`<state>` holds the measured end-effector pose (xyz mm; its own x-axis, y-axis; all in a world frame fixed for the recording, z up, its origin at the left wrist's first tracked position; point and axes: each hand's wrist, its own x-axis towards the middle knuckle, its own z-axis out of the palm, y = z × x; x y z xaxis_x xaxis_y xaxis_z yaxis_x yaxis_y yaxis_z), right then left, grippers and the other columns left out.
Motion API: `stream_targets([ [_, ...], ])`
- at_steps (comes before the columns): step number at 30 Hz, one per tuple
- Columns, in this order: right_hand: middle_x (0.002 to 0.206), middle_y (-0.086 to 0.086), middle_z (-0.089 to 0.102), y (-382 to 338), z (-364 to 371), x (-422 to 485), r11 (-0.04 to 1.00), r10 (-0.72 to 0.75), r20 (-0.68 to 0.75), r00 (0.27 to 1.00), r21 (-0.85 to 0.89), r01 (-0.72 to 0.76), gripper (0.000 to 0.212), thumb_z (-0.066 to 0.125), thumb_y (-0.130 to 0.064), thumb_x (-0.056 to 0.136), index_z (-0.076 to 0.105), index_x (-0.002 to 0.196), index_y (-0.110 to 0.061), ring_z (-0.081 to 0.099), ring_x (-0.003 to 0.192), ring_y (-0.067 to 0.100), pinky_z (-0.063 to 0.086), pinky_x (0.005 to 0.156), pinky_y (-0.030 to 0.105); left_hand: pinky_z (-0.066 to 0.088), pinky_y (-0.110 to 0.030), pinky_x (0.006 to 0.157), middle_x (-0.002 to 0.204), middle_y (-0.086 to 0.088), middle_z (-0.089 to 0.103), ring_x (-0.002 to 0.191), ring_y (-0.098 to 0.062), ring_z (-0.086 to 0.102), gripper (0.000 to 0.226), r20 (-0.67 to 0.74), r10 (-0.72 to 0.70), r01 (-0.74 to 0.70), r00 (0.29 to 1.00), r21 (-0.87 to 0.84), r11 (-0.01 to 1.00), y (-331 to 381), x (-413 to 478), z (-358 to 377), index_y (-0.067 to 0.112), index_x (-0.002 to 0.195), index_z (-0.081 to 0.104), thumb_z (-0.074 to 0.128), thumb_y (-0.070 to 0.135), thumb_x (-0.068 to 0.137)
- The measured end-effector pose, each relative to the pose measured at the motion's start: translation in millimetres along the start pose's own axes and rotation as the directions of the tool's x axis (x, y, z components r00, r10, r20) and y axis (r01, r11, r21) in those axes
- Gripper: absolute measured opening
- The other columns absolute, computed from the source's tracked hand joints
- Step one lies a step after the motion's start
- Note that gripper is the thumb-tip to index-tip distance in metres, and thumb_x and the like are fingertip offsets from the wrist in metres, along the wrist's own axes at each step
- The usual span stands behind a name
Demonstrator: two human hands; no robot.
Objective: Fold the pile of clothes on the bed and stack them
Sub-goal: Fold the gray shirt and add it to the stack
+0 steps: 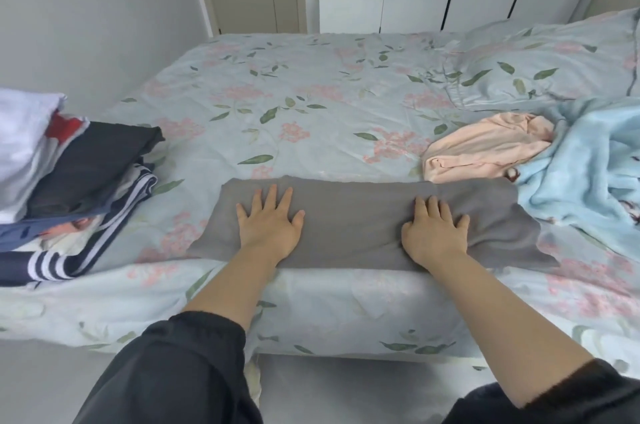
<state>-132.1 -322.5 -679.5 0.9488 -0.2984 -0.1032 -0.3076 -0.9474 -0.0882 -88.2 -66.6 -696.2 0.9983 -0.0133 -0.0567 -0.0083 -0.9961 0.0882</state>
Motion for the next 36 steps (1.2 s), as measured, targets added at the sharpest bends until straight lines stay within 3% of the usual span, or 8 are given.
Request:
stream_targets([
  [3,0.16,0.007,0.003,-23,-3,-10,0.987,-0.145,-0.03,0.989,0.067,0.147,0.059,0.027,-0.036,0.1,0.009,0.151,-0.013,0.002,0.146,0.021,0.007,0.116,0.05,0.001,-0.055,0.116,0.161,0.005,-0.003,0.148,-0.021,-0.006,0.061,-0.005,-0.116,0.116,0.993,-0.049,0.992,-27,-4,-2,0.034,0.152,0.002,0.012,0.055,0.096],
  [6,0.16,0.003,0.005,-55,-5,-21,0.781,-0.322,-0.115,0.94,0.528,0.332,0.057,0.038,-0.03,0.101,0.017,0.151,-0.014,0.006,0.147,0.016,0.008,0.116,0.032,0.007,-0.05,0.116,0.161,0.0,0.004,0.147,-0.024,0.004,0.064,-0.042,-0.235,0.228,0.971,-0.131,0.965,-49,-12,-3,0.027,0.153,0.006,0.017,0.055,0.096],
  [9,0.157,-0.008,0.019,-76,-10,-27,0.377,-0.216,-0.059,0.975,0.916,0.139,0.051,0.039,-0.03,0.101,0.025,0.149,-0.023,0.018,0.143,0.007,0.013,0.104,0.015,0.027,-0.043,0.107,0.148,-0.011,0.035,0.135,-0.029,0.03,0.068,-0.176,-0.326,0.295,0.929,-0.18,0.938,-58,-23,-3,0.011,0.148,0.024,0.031,0.053,0.095],
  [14,0.156,-0.005,0.023,-82,-4,-20,0.318,-0.141,0.064,0.988,0.948,-0.016,0.05,0.032,-0.03,0.103,0.021,0.151,-0.018,0.021,0.142,0.012,0.016,0.096,0.015,0.041,-0.037,0.079,0.118,-0.017,0.056,0.107,-0.034,0.054,0.052,-0.053,-0.447,0.373,0.893,-0.468,0.801,-68,-22,-21,0.001,0.12,0.05,0.06,0.041,0.088],
  [21,0.155,0.001,0.027,-72,-6,-18,0.224,-0.135,0.123,0.983,0.97,-0.091,0.047,0.031,-0.024,0.104,0.026,0.148,-0.01,0.025,0.141,0.014,0.014,0.106,0.008,0.052,-0.035,0.067,0.092,-0.019,0.067,0.072,-0.027,0.063,0.019,0.348,-0.272,0.345,0.898,-0.937,-0.06,-58,-23,-66,-0.002,0.104,0.063,0.061,0.002,0.086],
  [25,0.157,0.005,0.022,-53,-24,-12,-0.193,-0.168,0.235,0.957,0.944,-0.266,0.053,0.03,-0.03,0.103,0.017,0.151,-0.011,0.026,0.143,0.018,0.02,0.114,0.03,0.051,-0.026,0.058,0.081,-0.012,0.065,0.066,-0.022,0.063,0.019,0.146,-0.128,0.152,0.981,-0.988,0.034,-16,-26,-94,0.005,0.093,0.063,0.049,-0.006,0.087],
  [31,0.148,0.017,0.037,-20,-45,-5,-0.401,-0.117,0.349,0.93,0.84,-0.365,0.054,0.031,-0.035,0.103,0.028,0.146,-0.003,0.04,0.134,0.029,0.029,0.111,0.039,0.055,-0.025,0.075,0.099,-0.004,0.068,0.09,-0.017,0.065,0.029,0.09,0.43,0.068,0.899,-0.996,0.066,60,-40,-96,0.017,0.121,0.057,0.047,0.004,0.097],
  [36,0.117,0.015,0.06,-8,-44,-10,-0.346,-0.191,0.455,0.87,0.798,-0.493,0.044,0.043,-0.035,0.099,0.051,0.124,0.0,0.059,0.107,0.028,0.047,0.093,0.035,0.027,-0.02,0.107,0.141,-0.009,0.05,0.131,-0.022,0.041,0.039,-0.277,0.28,-0.393,0.919,-0.584,0.711,61,-25,-55,0.011,0.136,0.052,0.042,0.006,0.098],
])
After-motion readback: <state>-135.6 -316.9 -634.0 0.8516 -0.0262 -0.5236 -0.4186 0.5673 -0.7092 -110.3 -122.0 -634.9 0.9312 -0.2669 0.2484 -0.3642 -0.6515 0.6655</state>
